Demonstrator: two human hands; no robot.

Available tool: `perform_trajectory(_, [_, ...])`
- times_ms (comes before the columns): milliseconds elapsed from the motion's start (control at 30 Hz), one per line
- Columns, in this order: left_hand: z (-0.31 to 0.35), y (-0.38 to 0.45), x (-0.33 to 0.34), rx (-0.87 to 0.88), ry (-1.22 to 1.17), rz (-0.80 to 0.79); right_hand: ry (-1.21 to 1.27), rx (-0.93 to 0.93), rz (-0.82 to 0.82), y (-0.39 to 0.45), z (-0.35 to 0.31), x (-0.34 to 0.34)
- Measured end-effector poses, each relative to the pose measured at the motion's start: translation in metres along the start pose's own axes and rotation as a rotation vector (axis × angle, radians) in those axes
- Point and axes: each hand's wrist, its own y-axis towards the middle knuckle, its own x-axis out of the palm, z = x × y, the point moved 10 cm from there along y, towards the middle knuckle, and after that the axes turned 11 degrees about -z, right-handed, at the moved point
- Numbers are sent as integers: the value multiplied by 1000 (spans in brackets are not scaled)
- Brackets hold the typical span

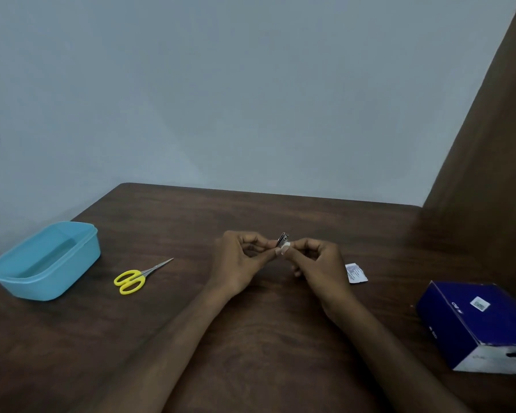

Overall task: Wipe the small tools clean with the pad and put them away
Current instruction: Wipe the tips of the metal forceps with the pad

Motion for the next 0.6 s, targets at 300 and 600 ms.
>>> perform_trajectory(300, [5,-2,1,50,151,22,-448,-345,227,-14,-45,-17])
perform_trajectory(600, [7,-7,1,-6,311,11,-755,-504,337,-41,-80,-15])
